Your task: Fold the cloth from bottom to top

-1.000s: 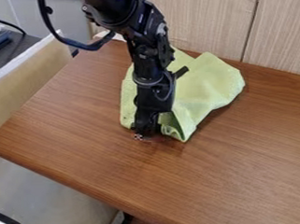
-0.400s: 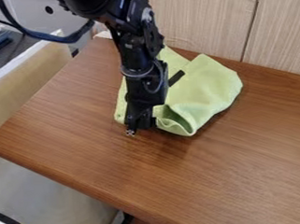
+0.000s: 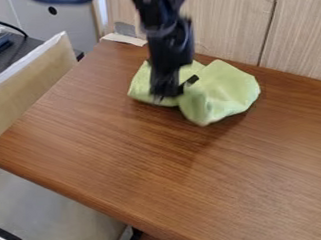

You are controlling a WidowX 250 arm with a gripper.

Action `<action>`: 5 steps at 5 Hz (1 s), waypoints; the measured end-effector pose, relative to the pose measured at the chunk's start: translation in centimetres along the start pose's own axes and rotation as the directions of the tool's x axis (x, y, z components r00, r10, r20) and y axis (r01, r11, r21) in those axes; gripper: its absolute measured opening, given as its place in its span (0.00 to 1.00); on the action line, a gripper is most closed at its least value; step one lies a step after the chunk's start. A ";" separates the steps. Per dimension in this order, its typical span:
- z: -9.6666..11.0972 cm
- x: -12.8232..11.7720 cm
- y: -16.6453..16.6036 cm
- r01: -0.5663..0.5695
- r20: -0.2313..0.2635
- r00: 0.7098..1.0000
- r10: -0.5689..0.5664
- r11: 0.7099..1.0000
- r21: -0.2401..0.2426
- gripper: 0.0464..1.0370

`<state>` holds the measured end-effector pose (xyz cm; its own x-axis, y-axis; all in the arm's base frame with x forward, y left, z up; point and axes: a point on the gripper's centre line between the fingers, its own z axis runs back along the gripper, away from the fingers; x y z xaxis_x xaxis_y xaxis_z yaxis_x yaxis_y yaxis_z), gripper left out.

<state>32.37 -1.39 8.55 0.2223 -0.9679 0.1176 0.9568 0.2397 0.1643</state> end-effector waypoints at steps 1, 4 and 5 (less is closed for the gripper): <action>0.0 0.9 3.0 -0.025 0.008 1.000 0.025 1.000 -0.001 0.03; -6.3 3.8 9.1 -0.051 -0.019 0.999 0.050 0.993 -0.102 0.02; -8.4 4.5 10.1 -0.031 -0.036 0.999 0.027 0.994 -0.102 0.02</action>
<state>44.58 -4.01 2.49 0.2549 -0.9631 0.0866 0.9636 0.2605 0.0603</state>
